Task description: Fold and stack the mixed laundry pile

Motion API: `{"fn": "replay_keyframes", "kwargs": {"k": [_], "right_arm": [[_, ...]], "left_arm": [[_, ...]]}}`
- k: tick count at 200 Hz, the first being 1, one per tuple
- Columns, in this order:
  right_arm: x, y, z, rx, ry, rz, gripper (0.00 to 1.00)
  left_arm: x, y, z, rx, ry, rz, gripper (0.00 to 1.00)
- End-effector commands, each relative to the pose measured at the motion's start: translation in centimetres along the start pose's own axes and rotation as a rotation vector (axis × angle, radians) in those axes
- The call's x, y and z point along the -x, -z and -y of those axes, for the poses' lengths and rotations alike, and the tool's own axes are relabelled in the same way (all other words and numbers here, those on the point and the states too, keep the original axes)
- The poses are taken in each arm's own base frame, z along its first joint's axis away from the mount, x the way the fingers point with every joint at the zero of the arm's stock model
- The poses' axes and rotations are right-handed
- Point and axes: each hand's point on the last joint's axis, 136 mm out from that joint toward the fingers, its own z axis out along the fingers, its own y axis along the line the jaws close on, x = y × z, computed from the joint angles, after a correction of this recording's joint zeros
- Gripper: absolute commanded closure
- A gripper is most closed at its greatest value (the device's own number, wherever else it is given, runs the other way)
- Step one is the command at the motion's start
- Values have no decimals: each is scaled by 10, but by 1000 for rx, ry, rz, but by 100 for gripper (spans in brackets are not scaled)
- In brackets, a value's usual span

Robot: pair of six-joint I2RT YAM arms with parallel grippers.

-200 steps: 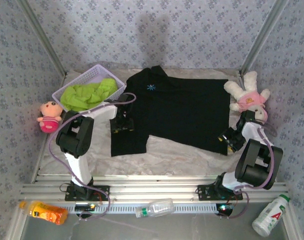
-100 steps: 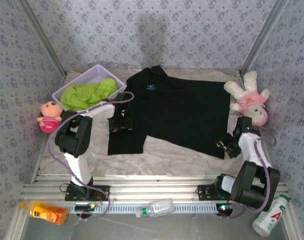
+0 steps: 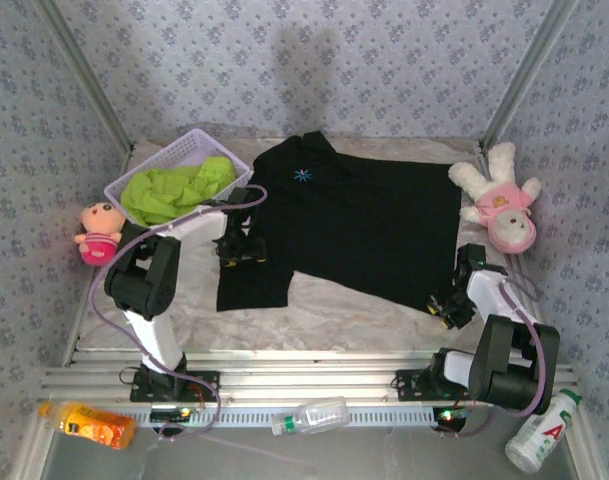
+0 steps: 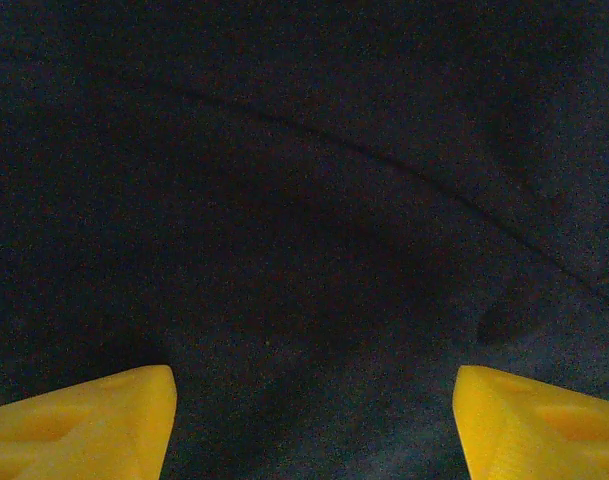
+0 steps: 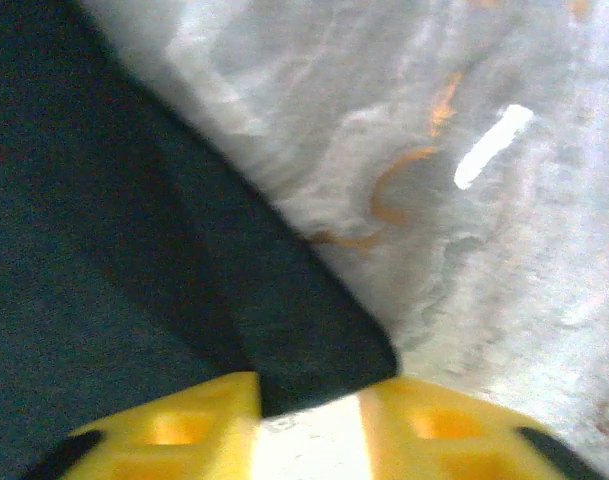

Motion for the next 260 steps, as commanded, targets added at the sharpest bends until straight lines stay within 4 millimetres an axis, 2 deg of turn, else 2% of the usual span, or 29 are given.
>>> {"fn": "replay_keyframes", "kwargs": {"k": [1, 17, 68, 109, 137, 185, 224, 247, 260], "right_arm": [[15, -8, -10, 33, -5, 56, 83], [17, -6, -15, 44, 31, 54, 100], [24, 11, -26, 97, 69, 78, 100], [19, 22, -35, 168, 112, 61, 100], [18, 25, -40, 195, 129, 54, 100], [13, 27, -44, 238, 151, 54, 100], [9, 27, -47, 278, 155, 58, 100], [7, 27, -46, 279, 155, 53, 100], [4, 26, -45, 275, 162, 46, 100]], "left_arm": [[-11, 20, 2, -30, -34, -6, 26], [-18, 30, 2, -45, -51, -14, 26], [-51, 59, -14, -32, -68, -38, 25], [-91, 68, -42, 22, -2, -64, 25], [-112, 69, -49, 15, 63, -54, 27], [-135, 54, -64, 84, 149, -34, 35], [-146, 30, -61, 47, 230, -27, 40], [-146, 20, -57, 26, 240, -16, 49], [-143, 16, -55, 23, 238, -11, 59]]}}
